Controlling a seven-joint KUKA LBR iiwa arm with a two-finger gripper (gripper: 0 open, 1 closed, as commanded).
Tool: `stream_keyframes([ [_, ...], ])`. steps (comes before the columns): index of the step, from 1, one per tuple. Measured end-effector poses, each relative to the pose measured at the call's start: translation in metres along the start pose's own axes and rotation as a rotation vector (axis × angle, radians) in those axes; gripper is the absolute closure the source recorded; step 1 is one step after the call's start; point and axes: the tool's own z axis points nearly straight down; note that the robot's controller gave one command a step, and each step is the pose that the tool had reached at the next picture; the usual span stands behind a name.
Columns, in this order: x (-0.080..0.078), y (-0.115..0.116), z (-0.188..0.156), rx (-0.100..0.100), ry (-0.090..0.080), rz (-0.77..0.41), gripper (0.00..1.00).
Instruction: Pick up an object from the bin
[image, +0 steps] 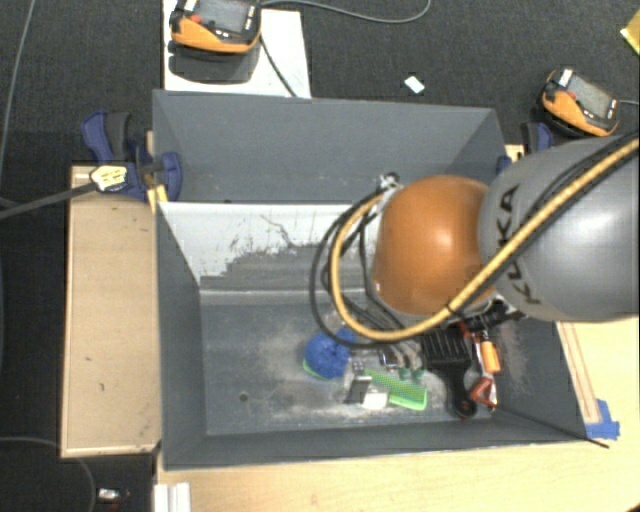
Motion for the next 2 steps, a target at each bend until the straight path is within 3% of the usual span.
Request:
stream_keyframes([
  [1, -0.002, 0.000, -0.003, -0.001, -0.007, 0.005, 0.00],
  [2, -0.046, -0.031, 0.085, -0.003, -0.012, 0.061, 0.00],
])
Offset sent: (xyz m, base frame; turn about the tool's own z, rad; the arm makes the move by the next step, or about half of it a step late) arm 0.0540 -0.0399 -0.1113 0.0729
